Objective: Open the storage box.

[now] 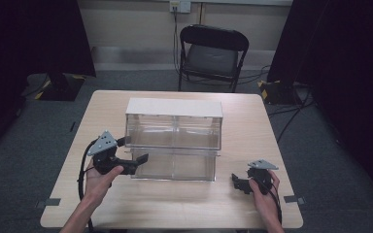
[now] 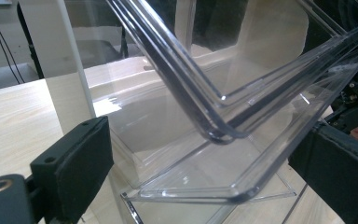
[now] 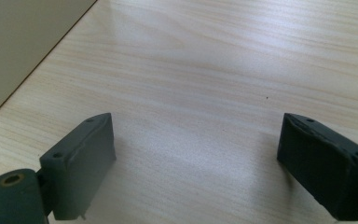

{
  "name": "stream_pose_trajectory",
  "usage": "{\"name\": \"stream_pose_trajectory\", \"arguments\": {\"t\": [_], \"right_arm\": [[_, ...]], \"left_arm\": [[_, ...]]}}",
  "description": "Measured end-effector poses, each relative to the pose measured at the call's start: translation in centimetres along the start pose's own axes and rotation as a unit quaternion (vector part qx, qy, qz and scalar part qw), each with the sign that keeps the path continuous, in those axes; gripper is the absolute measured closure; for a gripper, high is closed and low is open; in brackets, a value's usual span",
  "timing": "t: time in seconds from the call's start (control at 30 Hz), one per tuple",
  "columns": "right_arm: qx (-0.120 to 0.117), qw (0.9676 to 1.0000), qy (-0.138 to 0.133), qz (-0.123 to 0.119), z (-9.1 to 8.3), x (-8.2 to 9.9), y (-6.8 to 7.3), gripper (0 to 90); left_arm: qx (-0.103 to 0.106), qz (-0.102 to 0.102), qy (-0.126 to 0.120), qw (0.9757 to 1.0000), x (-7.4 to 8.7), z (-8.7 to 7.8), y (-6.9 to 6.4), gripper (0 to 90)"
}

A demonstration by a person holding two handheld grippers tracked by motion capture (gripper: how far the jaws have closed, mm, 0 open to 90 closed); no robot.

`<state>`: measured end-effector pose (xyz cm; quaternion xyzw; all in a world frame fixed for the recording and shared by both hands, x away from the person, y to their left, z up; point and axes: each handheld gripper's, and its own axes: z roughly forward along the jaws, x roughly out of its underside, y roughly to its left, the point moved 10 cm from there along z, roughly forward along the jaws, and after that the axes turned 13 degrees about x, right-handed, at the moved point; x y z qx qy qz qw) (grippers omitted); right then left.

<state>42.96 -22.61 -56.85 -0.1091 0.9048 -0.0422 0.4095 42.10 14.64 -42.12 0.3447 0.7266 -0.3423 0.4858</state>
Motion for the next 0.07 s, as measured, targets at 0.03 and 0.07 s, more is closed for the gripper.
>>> {"name": "stream_pose_trajectory", "arguments": {"t": [0.03, 0.07], "right_arm": [[0.0, 1.0, 0.0, 0.0, 0.0, 0.0, 0.0, 10.3], [0.0, 1.0, 0.0, 0.0, 0.0, 0.0, 0.0, 10.3]], "left_arm": [[0.001, -0.001, -0.001, 1.0, 0.0, 0.02, -0.02, 5.9], [0.001, -0.001, -0.002, 1.0, 0.0, 0.03, -0.03, 5.9]]}}
